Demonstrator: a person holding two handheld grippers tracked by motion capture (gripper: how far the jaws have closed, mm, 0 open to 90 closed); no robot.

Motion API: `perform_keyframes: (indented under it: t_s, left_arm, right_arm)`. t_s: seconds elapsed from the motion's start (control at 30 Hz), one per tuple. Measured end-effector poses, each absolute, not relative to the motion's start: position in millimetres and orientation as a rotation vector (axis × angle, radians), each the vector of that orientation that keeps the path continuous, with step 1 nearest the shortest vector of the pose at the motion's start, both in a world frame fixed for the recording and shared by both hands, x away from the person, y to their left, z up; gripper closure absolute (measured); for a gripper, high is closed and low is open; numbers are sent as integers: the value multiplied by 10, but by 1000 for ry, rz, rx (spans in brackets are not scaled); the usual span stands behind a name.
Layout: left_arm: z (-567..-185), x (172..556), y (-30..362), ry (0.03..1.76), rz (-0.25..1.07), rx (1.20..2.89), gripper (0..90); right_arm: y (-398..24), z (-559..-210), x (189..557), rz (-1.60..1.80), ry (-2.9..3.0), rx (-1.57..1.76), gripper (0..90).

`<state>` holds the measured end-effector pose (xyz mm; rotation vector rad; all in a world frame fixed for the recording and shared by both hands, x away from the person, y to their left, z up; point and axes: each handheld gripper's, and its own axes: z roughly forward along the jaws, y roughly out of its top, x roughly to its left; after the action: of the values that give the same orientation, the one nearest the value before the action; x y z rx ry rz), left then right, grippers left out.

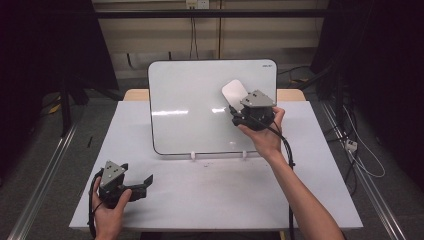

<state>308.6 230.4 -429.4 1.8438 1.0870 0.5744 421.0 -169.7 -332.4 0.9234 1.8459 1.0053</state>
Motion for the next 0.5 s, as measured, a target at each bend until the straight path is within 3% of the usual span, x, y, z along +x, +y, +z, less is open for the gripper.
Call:
perform_keyframes:
  t_s: [0.5]
  left_arm:
    - [-4300, 3094, 2284, 1085, 565, 1848, 57]
  right_arm:
    - [-1872, -3335, 4063, 990, 1838, 933, 315]
